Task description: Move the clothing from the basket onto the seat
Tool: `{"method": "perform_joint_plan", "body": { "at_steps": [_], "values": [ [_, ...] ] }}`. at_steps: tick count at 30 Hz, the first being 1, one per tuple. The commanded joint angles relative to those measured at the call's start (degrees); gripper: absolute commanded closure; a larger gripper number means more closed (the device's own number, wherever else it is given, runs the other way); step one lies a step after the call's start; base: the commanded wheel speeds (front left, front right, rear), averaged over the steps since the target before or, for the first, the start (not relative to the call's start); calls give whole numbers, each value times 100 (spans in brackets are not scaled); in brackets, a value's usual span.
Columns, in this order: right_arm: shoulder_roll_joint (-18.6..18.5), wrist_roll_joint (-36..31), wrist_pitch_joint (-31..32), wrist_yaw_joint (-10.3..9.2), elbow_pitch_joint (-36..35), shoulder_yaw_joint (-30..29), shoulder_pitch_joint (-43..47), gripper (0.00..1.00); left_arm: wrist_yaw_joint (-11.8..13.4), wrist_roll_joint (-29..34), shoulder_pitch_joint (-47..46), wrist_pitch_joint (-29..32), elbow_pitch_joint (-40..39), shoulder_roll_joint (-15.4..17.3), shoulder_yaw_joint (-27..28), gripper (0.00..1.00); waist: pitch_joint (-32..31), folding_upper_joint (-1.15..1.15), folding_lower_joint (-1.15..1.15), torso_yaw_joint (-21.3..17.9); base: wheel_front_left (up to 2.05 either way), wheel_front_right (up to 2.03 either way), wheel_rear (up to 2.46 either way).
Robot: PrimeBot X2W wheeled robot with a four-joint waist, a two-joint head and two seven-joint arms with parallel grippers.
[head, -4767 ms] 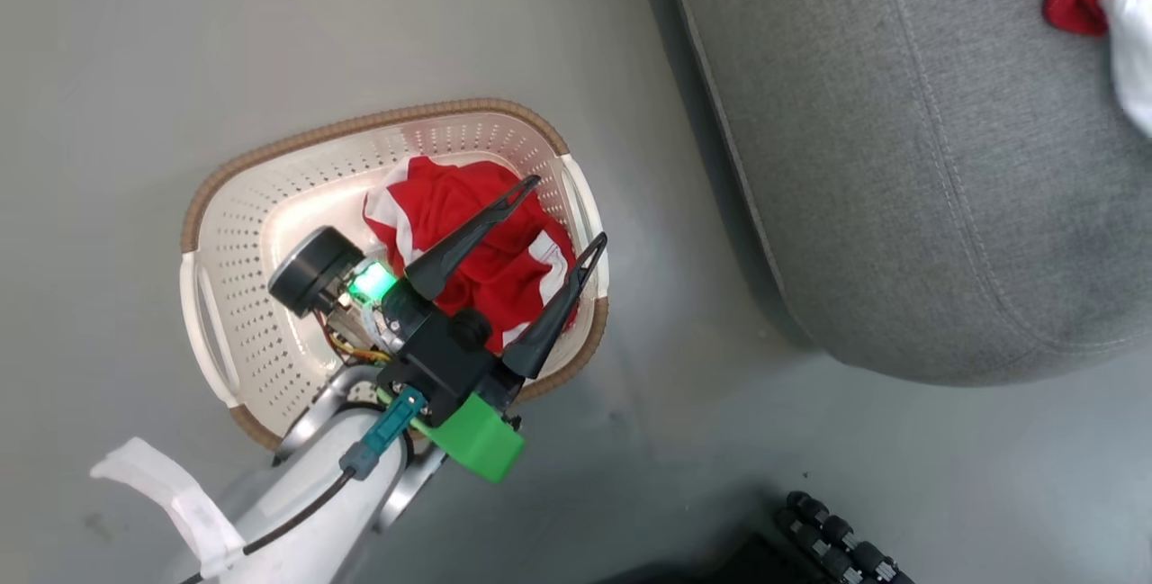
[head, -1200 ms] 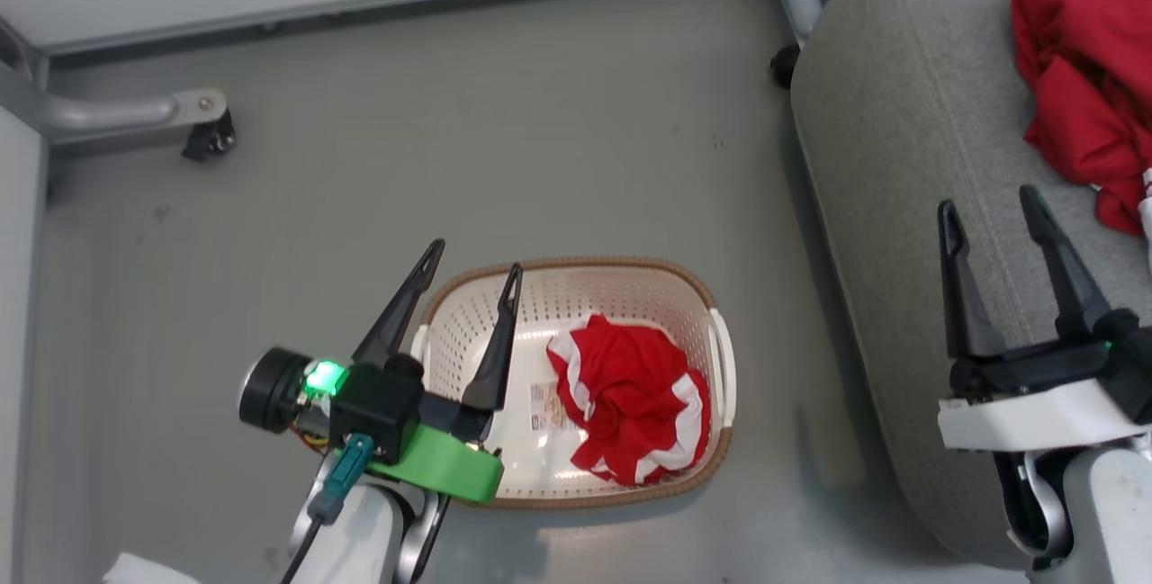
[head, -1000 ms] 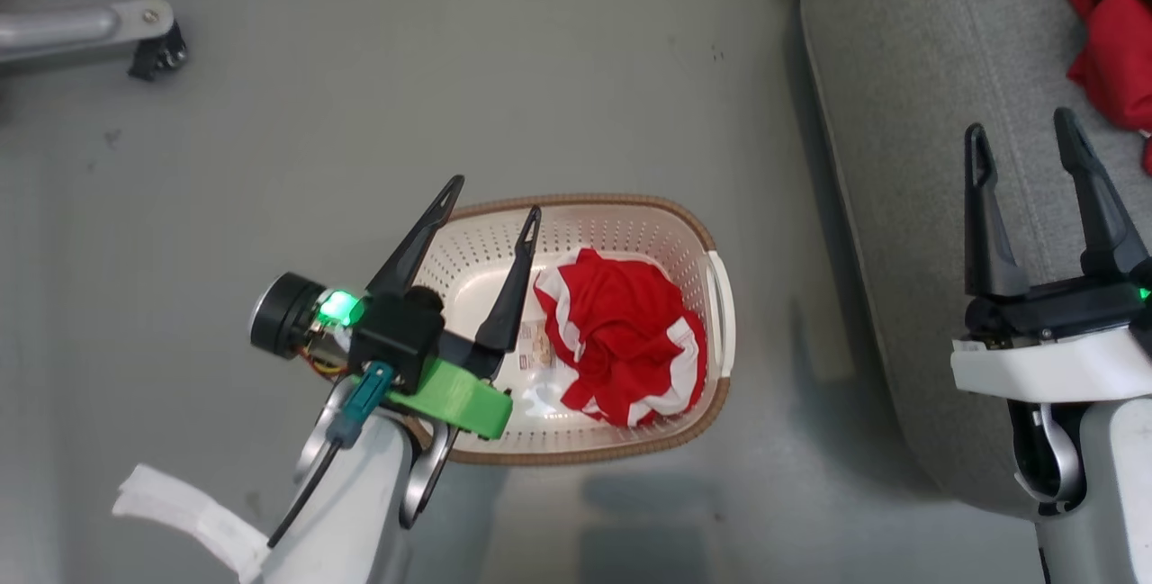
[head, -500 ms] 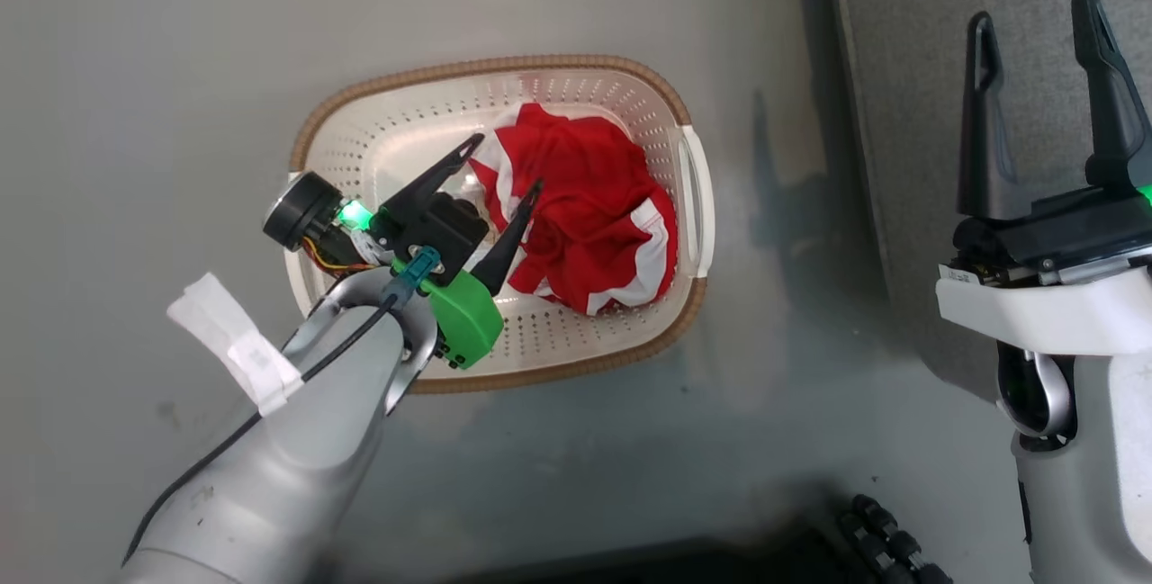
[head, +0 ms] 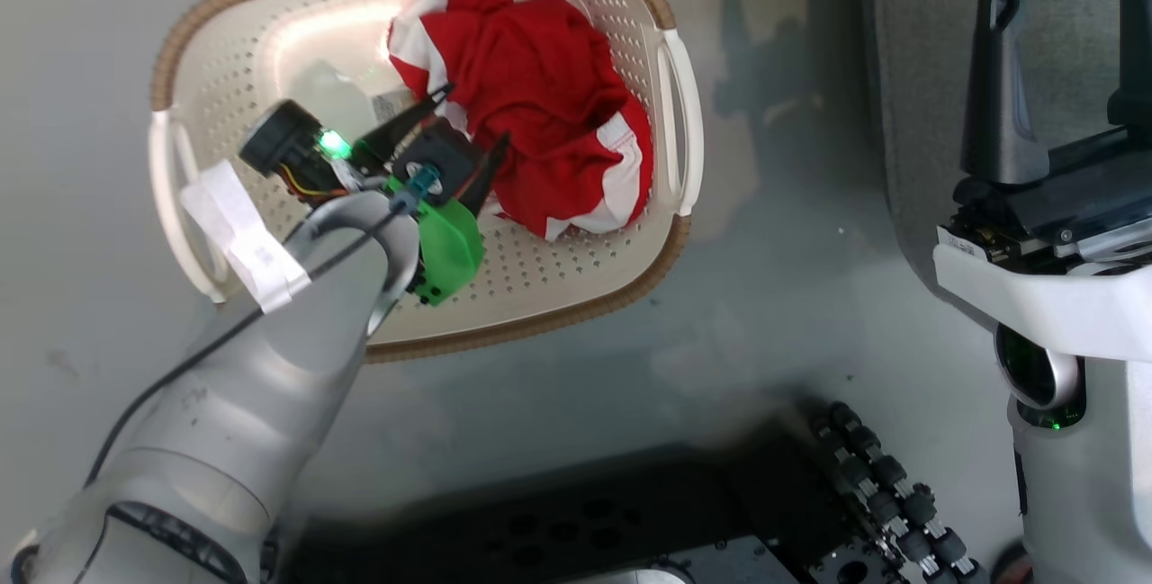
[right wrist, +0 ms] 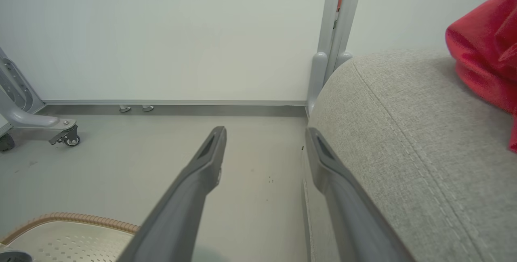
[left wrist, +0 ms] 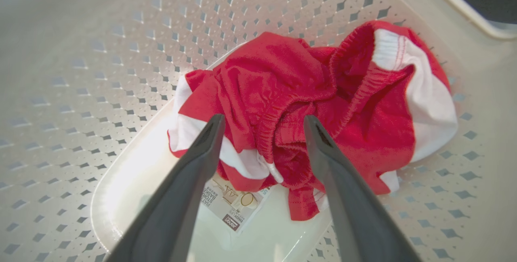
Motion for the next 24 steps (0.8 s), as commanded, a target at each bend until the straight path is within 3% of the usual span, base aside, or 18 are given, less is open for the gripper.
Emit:
{"method": "perform_joint_plan", "body": {
  "at_steps": [1,9,18,24],
  "values": [
    [-6,-42,-11,-6,-81,44,-107,0,-12,-58,-203,-2,130,6,-39,0,490,0,-1,-195,0,0,0],
    [-69,-93,-11,-6,-385,154,-12,0,7,-27,-600,-2,732,-80,-251,0,663,0,-1,-177,0,0,0],
    [-155,-121,-11,-6,-497,295,142,0,567,215,-788,-2,1285,-173,-430,0,760,0,-1,-181,0,0,0],
    [-176,-111,-11,-6,-560,332,243,0,652,193,-784,-2,1442,-191,-469,0,786,0,-1,-235,0,0,0]
  ]
}}
